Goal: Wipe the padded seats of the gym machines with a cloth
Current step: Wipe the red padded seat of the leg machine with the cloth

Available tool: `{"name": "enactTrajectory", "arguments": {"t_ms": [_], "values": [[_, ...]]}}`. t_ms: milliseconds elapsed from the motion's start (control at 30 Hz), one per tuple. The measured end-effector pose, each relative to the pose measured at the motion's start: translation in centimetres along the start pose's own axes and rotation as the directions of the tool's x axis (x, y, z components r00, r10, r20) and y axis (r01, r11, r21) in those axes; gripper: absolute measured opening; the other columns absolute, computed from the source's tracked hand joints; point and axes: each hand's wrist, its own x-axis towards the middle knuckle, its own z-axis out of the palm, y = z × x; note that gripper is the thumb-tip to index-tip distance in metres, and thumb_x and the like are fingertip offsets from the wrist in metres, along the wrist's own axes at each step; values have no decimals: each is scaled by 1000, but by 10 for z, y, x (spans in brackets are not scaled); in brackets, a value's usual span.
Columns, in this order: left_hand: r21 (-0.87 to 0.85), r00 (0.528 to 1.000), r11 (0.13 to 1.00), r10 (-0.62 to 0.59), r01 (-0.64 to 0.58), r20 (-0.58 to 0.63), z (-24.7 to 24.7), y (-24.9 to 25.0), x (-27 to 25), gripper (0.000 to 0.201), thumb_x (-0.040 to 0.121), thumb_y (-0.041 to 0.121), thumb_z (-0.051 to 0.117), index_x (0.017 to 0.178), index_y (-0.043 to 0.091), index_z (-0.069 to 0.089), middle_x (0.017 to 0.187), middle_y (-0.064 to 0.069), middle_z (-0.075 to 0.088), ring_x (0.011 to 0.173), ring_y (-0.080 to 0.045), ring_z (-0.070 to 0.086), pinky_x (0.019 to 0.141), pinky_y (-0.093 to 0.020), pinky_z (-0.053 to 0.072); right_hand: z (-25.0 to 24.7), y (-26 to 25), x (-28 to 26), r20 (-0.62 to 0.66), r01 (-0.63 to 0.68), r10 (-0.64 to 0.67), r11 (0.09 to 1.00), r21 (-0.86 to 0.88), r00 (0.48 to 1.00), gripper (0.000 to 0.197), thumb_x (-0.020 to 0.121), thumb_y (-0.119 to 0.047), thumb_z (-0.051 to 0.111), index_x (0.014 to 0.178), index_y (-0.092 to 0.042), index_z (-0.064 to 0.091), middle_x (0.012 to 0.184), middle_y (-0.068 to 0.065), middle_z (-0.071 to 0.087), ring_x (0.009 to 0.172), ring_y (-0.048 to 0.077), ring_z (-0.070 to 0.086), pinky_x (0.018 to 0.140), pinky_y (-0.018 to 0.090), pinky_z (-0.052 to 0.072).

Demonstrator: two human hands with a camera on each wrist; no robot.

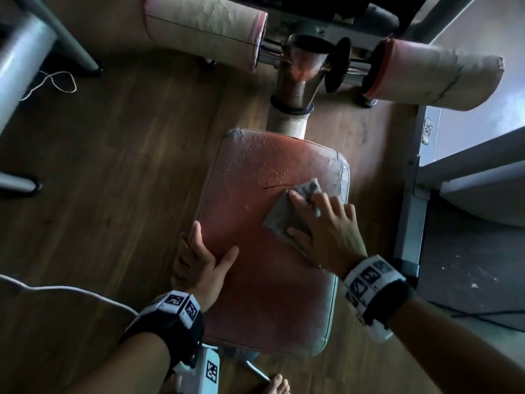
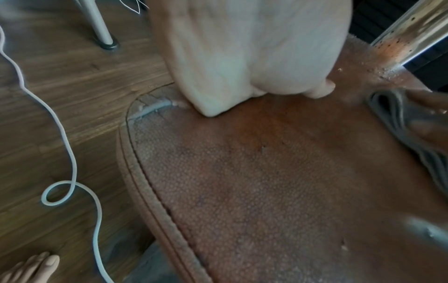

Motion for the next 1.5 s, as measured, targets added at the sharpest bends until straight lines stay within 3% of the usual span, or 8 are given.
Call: {"name": "enactTrajectory", "arguments": {"t_ms": [233, 367, 567, 767, 867, 1133, 1300, 1500], "values": [[20, 1000, 1000, -19, 18, 17, -1, 3, -1, 126, 47, 100, 10, 151, 32, -12, 160, -10, 4, 146, -28, 15, 116, -49, 18, 5, -11, 9, -24, -24, 27, 993, 112, 999, 58, 96, -40, 46, 149, -25, 30, 130, 11, 43, 102, 30, 50, 86, 46, 48], [-28, 997, 998, -59, 60, 45, -5, 7, -5, 123, 47, 98, 18, 149, 38, -12, 161, -8, 2, 146, -26, 13, 117, -47, 16, 8, -8, -1, 22, 110, -112, 992, 62, 993, 53, 99, -42, 38, 150, -28, 29, 126, 8, 46, 97, 27, 52, 83, 44, 50], [-38, 997, 998, -47, 49, 60, -6, 4, -5, 118, 51, 95, 22, 149, 39, -14, 161, -5, -3, 147, -24, 8, 118, -47, 13, 7, 10, 22, -37, -91, 95, 991, 95, 995, 51, 100, -41, 40, 149, -32, 29, 131, 14, 43, 103, 32, 54, 81, 44, 49], [-23, 994, 997, -66, 68, 82, -6, 5, -3, 122, 57, 87, 49, 148, 38, -17, 161, -4, -5, 148, -24, 7, 117, -48, 15, 5, 2, 13, 29, 109, -111, 992, 70, 993, 48, 102, -42, 34, 149, -36, 28, 127, 11, 46, 96, 28, 53, 81, 43, 52], [-30, 994, 998, -54, 57, 93, -4, 3, -2, 124, 62, 77, 62, 145, 40, -21, 161, -3, -7, 148, -24, 5, 117, -49, 13, 1, 11, 28, -1, -6, 6, 994, 112, 1000, 49, 101, -42, 37, 149, -35, 29, 124, 12, 45, 99, 31, 55, 79, 43, 53], [-23, 995, 998, -55, 57, 80, -2, 2, -1, 127, 57, 81, 62, 144, 42, -22, 161, -2, -9, 147, -26, 7, 116, -52, 14, -6, -6, 23, 87, 165, -171, 984, 73, 981, 51, 99, -47, 30, 149, -40, 23, 130, 9, 43, 95, 26, 55, 77, 41, 53], [4, 996, 999, -47, 47, 75, -4, 4, -4, 125, 59, 81, 60, 144, 40, -23, 160, -3, -8, 147, -25, 7, 116, -51, 16, -3, 2, 35, 33, -25, 22, 995, 96, 999, 52, 100, -45, 36, 150, -35, 26, 133, 14, 42, 101, 33, 54, 83, 46, 53], [16, 996, 998, -61, 60, 71, -5, 5, -5, 125, 60, 79, 62, 145, 40, -21, 160, -4, -8, 147, -28, 8, 116, -50, 16, -7, -14, 28, 109, 171, -176, 984, 52, 978, 50, 101, -44, 32, 150, -40, 20, 132, 6, 43, 97, 23, 54, 77, 40, 52]]}}
